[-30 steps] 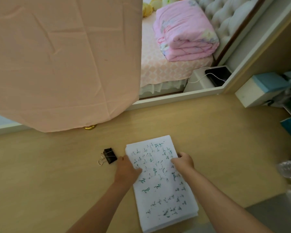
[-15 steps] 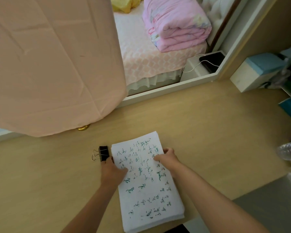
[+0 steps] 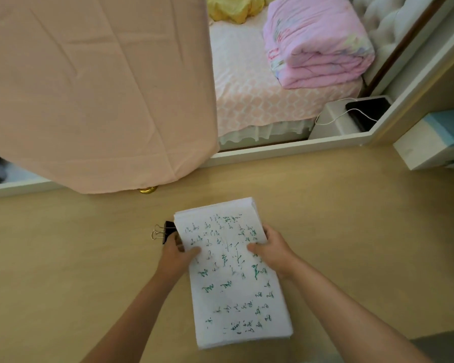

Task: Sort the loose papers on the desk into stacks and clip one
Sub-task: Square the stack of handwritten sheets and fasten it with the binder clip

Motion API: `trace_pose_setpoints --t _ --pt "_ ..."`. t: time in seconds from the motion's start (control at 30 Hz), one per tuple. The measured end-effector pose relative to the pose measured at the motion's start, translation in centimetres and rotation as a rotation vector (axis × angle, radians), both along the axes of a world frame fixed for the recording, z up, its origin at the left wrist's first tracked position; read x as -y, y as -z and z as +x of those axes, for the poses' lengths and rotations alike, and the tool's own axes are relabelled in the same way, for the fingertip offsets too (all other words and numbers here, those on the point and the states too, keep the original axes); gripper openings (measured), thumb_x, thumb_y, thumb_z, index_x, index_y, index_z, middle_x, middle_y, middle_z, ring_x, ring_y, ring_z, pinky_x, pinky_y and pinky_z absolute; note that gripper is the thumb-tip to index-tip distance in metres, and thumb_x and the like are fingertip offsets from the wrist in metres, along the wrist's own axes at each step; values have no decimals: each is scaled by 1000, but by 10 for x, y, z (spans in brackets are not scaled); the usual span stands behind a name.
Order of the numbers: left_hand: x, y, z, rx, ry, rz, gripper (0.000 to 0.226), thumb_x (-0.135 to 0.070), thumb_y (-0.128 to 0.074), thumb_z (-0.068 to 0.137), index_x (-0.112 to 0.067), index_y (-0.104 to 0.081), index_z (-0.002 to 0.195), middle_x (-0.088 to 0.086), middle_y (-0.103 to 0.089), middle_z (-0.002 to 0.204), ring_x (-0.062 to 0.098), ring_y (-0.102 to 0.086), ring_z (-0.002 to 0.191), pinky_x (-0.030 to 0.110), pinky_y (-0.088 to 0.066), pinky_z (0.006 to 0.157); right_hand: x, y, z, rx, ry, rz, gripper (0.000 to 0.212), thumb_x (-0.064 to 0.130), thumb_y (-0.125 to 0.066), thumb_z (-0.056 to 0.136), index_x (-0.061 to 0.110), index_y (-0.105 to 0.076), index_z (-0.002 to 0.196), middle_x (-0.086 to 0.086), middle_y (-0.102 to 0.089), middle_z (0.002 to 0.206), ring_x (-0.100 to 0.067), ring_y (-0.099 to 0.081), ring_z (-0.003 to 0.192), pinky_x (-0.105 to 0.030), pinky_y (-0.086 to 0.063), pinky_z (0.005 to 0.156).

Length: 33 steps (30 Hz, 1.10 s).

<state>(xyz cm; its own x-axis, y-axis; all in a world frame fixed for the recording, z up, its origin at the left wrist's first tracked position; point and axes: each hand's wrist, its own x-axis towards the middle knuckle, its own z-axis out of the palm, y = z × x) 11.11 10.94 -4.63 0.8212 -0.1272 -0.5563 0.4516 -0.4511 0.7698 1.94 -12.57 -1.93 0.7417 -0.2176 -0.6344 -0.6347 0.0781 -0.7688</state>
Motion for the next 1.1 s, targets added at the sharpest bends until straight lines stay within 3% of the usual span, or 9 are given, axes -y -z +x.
trace_pose_setpoints --t 0.07,0.17,0.33,0.47,0.67,0.83,0.93,1.03,1.1 --pt "2 -21 2 -63 -48 -180 55 -18 -76 84 -21 -47 130 -2 -63 119 19 -64 105 32 -55 78 8 -16 2 83 30 43 44 2 -66 89 28 -54 122 -4 -70 117 -26 -68 105 -53 -54 93" --pt "13 -57 2 -79 -72 -370 39 -18 -67 90 -25 -56 127 -1 -69 120 23 -69 104 47 -55 90 13 -46 5 216 56 60 45 1 -63 91 23 -52 128 -2 -71 117 -21 -69 107 -48 -54 94" --pt "32 -120 -5 231 -138 -490 26 -10 -63 92 -26 -62 112 -3 -73 106 18 -73 91 39 -60 72 3 -94 3 442 148 -124 49 -3 -62 90 19 -50 132 6 -70 115 -6 -68 104 -33 -57 91" --pt "33 -133 -31 355 -139 -497 26 -14 -64 93 -17 -64 119 -3 -74 107 16 -72 96 35 -60 74 -8 -106 -13 495 242 -192 58 -2 -61 92 10 -39 144 3 -65 124 9 -64 99 -10 -53 74" --pt "26 -115 -62 358 12 -432 61 -18 -78 81 -31 -46 132 -8 -65 120 13 -64 111 40 -58 88 -7 -99 -40 424 225 -299 61 0 -67 84 30 -40 131 7 -63 118 -5 -62 107 -30 -53 89" --pt "29 -137 -60 435 -65 -573 70 -36 -78 80 -31 -43 141 -8 -63 125 9 -64 111 33 -57 87 -6 -103 -39 464 319 -265 64 -11 -58 79 29 -45 127 0 -64 111 -13 -64 101 -29 -52 77" --pt "41 -149 -61 481 -192 -618 54 -50 -67 81 -31 -57 131 -11 -67 121 9 -63 113 33 -52 91 -10 -99 -38 477 319 -252 65 -13 -54 81 23 -45 134 -1 -66 112 -14 -65 101 -24 -51 73" --pt "49 -158 -59 478 -313 -648 19 -38 -61 94 -33 -68 111 -12 -72 109 10 -66 106 31 -52 89 -2 -101 -36 486 314 -223 58 -15 -51 81 24 -53 124 -2 -67 107 -15 -66 96 -23 -53 69" --pt "52 -163 -56 476 -353 -629 14 -34 -58 96 -34 -70 103 -10 -73 104 11 -67 103 29 -52 86 2 -102 -32 490 306 -233 56 -15 -50 80 26 -56 118 -3 -68 104 -18 -66 93 -30 -56 72"
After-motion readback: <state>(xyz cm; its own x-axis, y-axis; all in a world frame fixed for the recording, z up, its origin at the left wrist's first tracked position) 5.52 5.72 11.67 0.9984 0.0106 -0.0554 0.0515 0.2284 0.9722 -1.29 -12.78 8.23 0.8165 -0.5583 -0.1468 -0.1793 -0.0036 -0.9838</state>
